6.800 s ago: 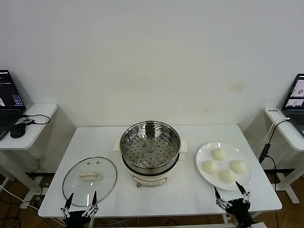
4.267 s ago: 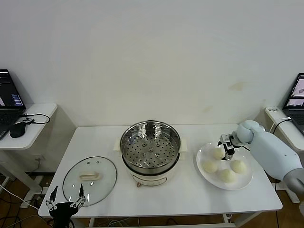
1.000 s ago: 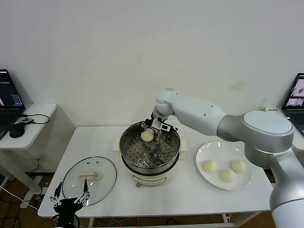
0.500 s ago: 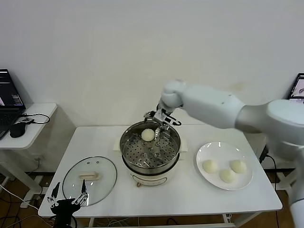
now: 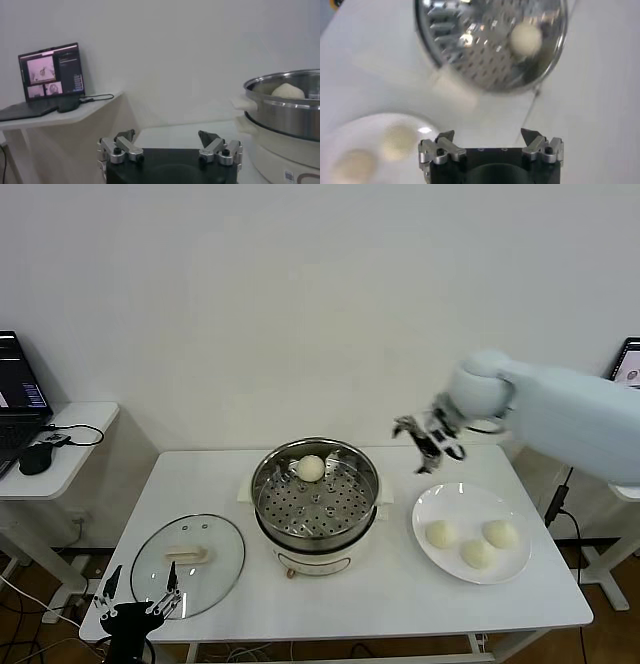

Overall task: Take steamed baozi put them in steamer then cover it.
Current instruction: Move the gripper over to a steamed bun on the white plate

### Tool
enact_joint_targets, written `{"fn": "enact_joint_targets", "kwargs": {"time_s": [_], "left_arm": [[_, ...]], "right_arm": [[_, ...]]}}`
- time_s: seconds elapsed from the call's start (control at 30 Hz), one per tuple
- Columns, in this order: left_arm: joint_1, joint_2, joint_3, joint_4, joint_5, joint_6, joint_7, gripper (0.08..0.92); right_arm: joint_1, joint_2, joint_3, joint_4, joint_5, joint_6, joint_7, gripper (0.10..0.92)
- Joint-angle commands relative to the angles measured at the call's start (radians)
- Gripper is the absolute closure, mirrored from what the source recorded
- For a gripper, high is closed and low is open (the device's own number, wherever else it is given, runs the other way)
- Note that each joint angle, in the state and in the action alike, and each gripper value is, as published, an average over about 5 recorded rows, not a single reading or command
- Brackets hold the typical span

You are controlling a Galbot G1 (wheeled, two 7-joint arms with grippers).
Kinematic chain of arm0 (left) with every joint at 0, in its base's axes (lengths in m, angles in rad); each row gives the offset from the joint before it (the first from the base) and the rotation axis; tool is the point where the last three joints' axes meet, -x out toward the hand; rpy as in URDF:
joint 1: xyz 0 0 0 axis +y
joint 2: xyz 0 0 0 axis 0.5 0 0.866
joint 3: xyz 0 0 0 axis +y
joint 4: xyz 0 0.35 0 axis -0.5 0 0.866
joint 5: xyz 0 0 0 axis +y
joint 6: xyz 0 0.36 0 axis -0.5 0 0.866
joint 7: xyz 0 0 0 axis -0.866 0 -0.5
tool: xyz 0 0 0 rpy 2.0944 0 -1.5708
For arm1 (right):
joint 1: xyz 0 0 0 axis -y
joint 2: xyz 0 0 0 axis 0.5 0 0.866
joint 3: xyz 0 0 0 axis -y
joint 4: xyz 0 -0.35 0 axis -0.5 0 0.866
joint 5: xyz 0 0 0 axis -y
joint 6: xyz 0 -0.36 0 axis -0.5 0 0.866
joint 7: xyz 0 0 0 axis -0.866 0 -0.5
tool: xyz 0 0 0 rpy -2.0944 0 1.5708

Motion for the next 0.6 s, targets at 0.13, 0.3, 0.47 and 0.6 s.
{"fn": "enact_joint_targets", "kwargs": {"time_s": [0.13, 0.3, 0.47, 0.6], "left_arm": [[-0.007, 0.005, 0.003, 0.007, 0.002, 0.002, 0.001, 0.177], [-0.009, 0.002, 0.000, 0.014, 0.002, 0.003, 0.002, 0.177], [-0.011, -0.003, 0.000, 0.027, 0.003, 0.005, 0.004, 0.177], [-0.012, -0.006, -0.003, 0.034, 0.003, 0.006, 0.004, 0.177]], "right_arm": [[-0.301, -0.221, 0.184, 0.091, -0.087, -0.092, 0.002, 0.203], [-0.461, -0.157, 0.301, 0.005, -0.136, -0.071, 0.020, 0.203], [-0.530, -0.076, 0.337, -0.106, -0.157, -0.030, 0.028, 0.203], [-0.559, -0.004, 0.358, -0.187, -0.173, -0.011, 0.020, 0.203]]}}
